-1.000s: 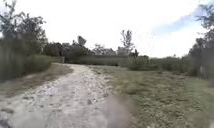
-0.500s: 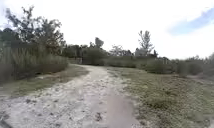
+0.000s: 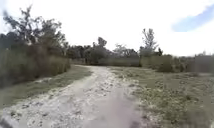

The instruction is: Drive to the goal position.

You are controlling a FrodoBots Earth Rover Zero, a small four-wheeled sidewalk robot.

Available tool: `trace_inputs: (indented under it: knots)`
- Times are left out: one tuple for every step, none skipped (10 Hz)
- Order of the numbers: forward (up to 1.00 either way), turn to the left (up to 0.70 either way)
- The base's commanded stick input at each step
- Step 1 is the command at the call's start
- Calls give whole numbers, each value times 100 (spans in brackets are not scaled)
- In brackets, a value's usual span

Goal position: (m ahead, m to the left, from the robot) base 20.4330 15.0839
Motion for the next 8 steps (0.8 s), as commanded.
trace_inputs:
  knots:
    - [70,0]
    - [70,0]
    - [70,0]
    - [70,0]
    - [70,0]
    - [70,0]
    - [70,0]
    - [70,0]
